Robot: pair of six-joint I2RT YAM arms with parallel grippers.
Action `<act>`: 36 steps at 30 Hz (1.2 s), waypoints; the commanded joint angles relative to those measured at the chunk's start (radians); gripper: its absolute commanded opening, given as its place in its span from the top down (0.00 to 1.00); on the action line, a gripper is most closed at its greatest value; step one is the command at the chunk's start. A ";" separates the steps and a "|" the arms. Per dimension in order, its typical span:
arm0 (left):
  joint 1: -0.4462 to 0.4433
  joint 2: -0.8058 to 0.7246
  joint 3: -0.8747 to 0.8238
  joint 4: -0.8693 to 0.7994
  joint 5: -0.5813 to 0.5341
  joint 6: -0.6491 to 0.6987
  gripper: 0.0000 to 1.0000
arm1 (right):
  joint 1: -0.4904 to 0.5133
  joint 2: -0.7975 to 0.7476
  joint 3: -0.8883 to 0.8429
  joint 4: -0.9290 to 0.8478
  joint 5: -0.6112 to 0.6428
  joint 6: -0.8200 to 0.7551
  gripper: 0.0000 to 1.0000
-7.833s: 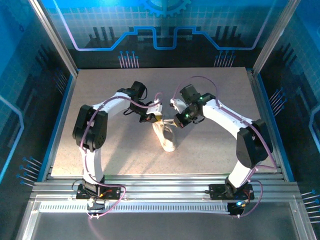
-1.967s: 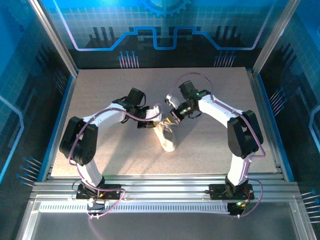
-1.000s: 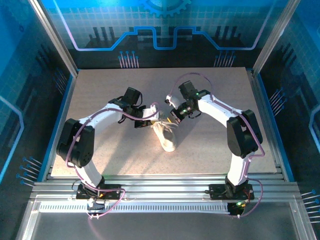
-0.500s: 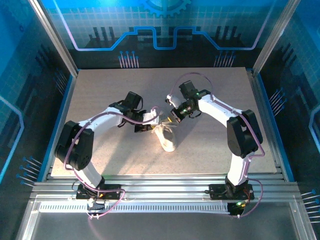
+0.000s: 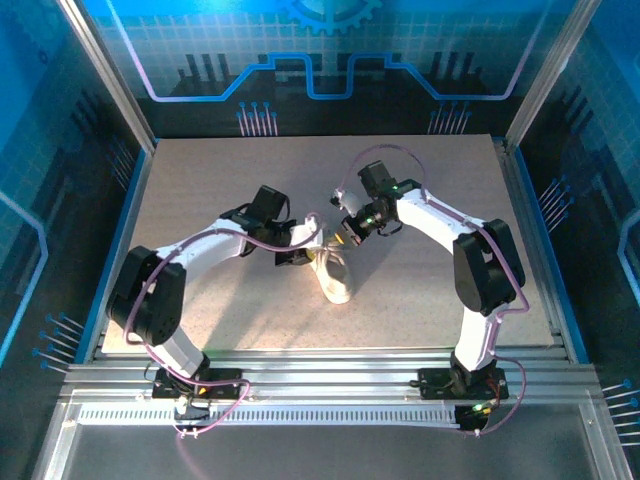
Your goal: Tie the shoes
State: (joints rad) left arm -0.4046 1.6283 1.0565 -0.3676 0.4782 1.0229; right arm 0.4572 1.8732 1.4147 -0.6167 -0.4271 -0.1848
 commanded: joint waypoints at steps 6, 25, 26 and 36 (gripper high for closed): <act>0.048 -0.034 0.014 -0.051 0.016 0.081 0.74 | -0.006 0.022 0.021 -0.006 -0.021 -0.007 0.96; 0.012 0.025 0.004 0.001 -0.052 0.264 0.74 | -0.005 0.037 0.034 -0.017 -0.016 -0.002 0.97; 0.008 0.030 0.008 -0.002 -0.053 0.271 0.74 | -0.005 0.038 0.036 -0.018 -0.016 -0.002 0.97; -0.016 0.065 0.026 0.013 -0.091 0.276 0.72 | -0.005 0.041 0.043 -0.028 -0.015 -0.005 0.97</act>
State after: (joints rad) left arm -0.4099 1.6806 1.0576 -0.3573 0.3916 1.2774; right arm 0.4572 1.9041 1.4311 -0.6209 -0.4267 -0.1848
